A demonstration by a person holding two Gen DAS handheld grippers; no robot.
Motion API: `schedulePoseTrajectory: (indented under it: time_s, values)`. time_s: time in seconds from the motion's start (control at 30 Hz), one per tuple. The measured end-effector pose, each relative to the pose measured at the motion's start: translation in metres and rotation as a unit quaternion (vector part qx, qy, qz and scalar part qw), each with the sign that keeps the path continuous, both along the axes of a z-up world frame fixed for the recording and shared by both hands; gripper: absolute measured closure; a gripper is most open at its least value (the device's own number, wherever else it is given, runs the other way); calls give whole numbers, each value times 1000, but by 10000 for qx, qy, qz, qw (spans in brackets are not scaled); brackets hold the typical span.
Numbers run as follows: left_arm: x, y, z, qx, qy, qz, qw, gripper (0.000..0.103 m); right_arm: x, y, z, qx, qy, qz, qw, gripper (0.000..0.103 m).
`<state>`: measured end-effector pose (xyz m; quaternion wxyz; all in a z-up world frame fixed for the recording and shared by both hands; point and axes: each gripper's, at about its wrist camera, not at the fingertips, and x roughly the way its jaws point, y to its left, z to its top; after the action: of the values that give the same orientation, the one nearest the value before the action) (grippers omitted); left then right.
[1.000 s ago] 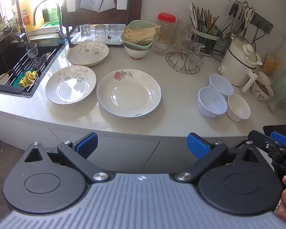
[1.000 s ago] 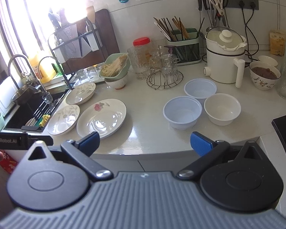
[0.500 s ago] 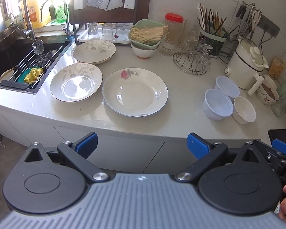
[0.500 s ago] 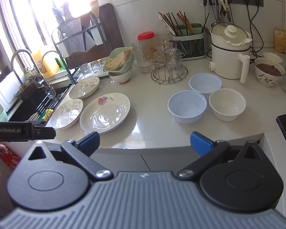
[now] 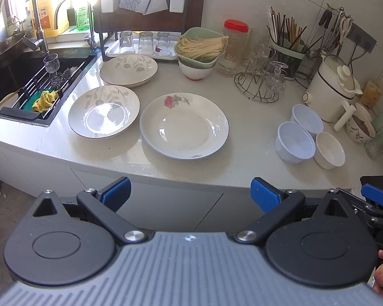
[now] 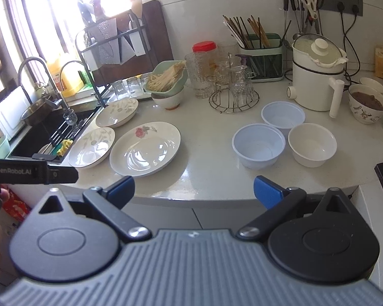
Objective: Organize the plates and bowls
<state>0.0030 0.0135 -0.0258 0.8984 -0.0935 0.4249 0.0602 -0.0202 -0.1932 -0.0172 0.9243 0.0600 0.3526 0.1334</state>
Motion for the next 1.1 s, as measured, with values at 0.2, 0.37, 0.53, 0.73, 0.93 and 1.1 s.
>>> schedulePoseTrajectory:
  time_s: [0.2, 0.37, 0.53, 0.73, 0.93, 1.1]
  values:
    - [14, 6, 5, -46, -51, -67, 10000, 1, 5, 6, 1, -62, -57, -41, 10000, 4]
    - [29, 8, 7, -2, -62, -246, 9997, 1, 12, 9, 0, 5, -71, -242, 9997, 4]
    - [42, 16, 3, -17, 4, -421, 9991, 1, 13, 19, 0, -67, -197, -250, 9995, 4]
    - [57, 32, 5, -35, 0, -540, 9985, 1, 20, 35, 0, -7, -147, -182, 9997, 4]
    - [61, 58, 2, -46, 34, -372, 9993, 1, 25, 58, -1, -102, -290, -172, 9994, 4]
    - [67, 93, 9, -28, 111, -399, 9991, 1, 31, 88, 1, -199, -356, -150, 9991, 4]
